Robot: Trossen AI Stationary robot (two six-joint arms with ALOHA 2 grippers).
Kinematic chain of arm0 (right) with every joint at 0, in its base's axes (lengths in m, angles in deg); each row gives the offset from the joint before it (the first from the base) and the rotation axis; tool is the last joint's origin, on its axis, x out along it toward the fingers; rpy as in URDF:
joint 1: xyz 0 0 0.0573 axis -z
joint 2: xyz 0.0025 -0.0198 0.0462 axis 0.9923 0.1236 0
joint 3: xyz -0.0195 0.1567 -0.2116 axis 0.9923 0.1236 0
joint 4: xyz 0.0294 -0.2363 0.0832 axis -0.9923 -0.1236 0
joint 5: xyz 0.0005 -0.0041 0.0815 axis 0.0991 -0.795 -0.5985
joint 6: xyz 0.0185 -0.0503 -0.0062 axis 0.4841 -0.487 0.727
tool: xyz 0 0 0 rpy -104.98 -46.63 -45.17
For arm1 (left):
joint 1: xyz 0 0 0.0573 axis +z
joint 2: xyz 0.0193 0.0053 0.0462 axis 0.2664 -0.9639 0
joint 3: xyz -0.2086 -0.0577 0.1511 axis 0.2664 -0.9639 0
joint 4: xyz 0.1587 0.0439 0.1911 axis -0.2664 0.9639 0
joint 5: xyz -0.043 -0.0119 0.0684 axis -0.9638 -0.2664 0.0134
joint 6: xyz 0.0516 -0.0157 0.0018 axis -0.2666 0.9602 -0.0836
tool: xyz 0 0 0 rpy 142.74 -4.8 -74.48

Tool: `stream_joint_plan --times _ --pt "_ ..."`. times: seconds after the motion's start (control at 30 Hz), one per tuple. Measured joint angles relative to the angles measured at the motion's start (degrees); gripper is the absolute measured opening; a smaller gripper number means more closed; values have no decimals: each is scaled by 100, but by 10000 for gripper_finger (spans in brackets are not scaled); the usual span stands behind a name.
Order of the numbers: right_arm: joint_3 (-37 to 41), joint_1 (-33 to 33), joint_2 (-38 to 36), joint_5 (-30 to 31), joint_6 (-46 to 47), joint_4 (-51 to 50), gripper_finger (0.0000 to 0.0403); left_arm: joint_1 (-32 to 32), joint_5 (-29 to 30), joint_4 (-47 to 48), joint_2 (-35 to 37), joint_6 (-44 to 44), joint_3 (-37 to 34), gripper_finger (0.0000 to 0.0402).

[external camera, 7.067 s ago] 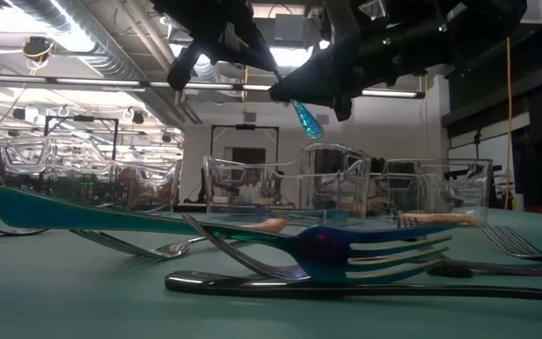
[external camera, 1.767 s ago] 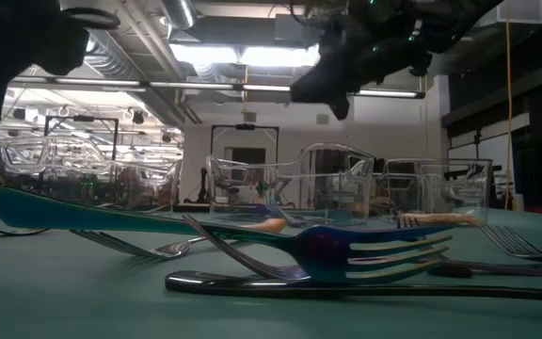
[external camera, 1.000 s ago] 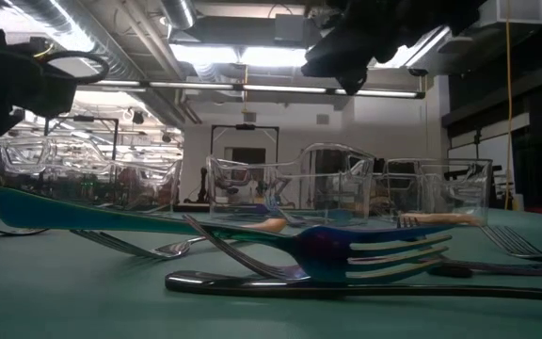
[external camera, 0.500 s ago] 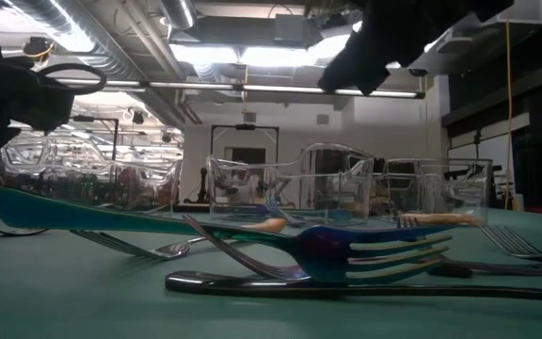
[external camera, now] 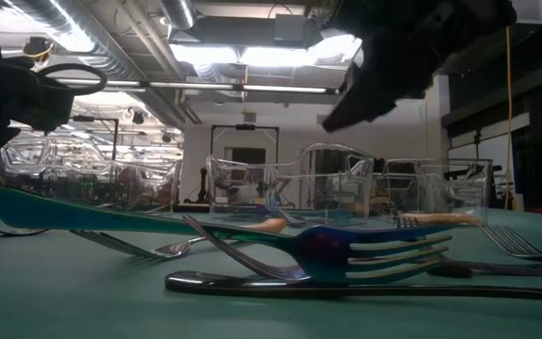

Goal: Sort silverware by color (type)
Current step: Put the black fork into the left transparent bin

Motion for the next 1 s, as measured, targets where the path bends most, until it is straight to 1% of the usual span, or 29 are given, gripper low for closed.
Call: stream_joint_plan --times 0.17,0.43,0.5,0.73,0.87,1.0 --pt "0 3 201 -1 0 -2 81 -1 -1 4 -2 0 -2 86" --pt "2 5 218 0 0 2 81 -1 -5 56 -4 5 -11 18" --pt "2 5 218 0 0 2 81 -1 -5 55 -4 4 -11 8" --pt "2 5 218 0 0 -3 81 1 -6 123 -25 1 92 9" --pt "2 5 218 0 0 -5 81 3 -17 43 -35 -49 363 6" --pt "2 5 218 0 0 -4 81 4 -22 91 -36 -300 688 6"
